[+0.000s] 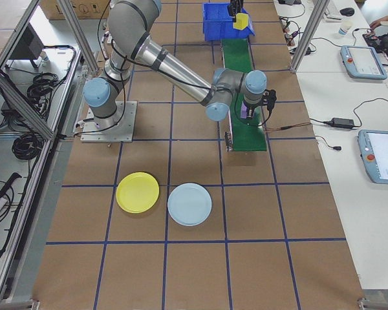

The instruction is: Move block left to right into plate

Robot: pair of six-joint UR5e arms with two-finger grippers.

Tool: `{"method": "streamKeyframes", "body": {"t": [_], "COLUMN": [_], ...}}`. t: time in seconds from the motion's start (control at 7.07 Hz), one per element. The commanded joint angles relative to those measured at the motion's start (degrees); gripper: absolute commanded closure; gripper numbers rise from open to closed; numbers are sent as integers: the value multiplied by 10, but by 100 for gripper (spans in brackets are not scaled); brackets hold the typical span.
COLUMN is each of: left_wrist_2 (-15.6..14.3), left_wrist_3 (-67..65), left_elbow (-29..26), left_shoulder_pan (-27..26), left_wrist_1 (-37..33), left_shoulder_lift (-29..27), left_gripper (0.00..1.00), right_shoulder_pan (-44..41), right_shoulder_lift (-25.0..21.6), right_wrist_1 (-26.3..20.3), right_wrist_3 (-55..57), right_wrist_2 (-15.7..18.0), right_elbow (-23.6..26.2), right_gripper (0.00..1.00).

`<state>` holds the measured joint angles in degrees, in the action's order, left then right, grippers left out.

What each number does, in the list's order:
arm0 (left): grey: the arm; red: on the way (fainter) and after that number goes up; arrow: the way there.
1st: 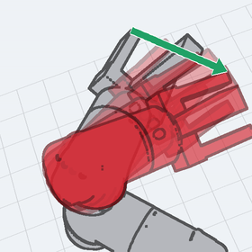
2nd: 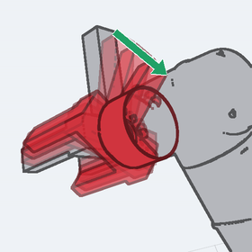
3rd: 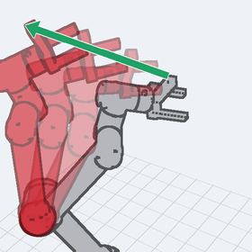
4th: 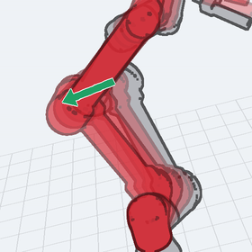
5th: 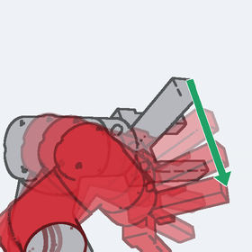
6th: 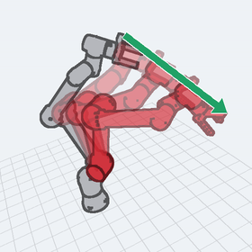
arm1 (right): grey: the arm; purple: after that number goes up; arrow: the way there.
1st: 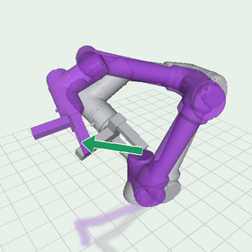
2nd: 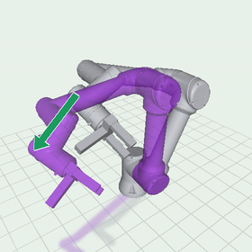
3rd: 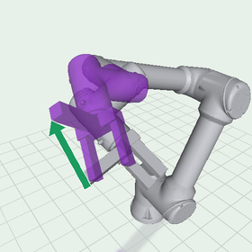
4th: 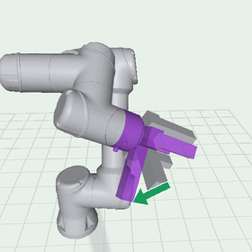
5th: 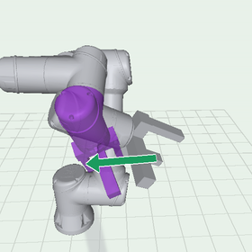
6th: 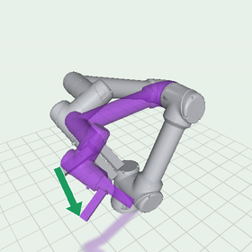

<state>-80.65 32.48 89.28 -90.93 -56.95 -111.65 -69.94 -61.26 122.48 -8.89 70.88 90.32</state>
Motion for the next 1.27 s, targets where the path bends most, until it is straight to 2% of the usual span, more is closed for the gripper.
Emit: {"method": "streamKeyframes", "body": {"t": [0.0,0.14,0.28,0.42,0.57,0.71,0.85,0.99,1.13], "left_wrist_2": [1,1,0,-1,-9,-33,-55,-77,-94], "left_wrist_3": [-16,-16,-15,-15,-14,-13,-14,-14,-15], "left_elbow": [25,40,41,35,32,31,30,27,26], "left_shoulder_pan": [-14,-14,-14,-14,-14,-14,-11,-5,13], "left_wrist_1": [28,55,71,75,75,69,65,7,-61], "left_shoulder_lift": [-10,-16,-24,-26,-18,-5,11,47,93], "left_gripper": [43,42,24,0,0,0,0,0,0], "right_shoulder_pan": [4,29,85,159,210,247,323,372,407], "right_shoulder_lift": [-50,-76,-97,-125,-156,-176,-175,-170,-149], "right_wrist_1": [-9,-50,-100,-151,-173,-168,-121,-55,-16], "right_wrist_3": [-31,-68,-145,-207,-282,-353,-419,-484,-522], "right_wrist_2": [85,95,95,95,96,113,119,118,119], "right_elbow": [0,5,7,20,52,98,142,171,180], "right_gripper": [59,58,59,59,59,59,59,59,59]}}
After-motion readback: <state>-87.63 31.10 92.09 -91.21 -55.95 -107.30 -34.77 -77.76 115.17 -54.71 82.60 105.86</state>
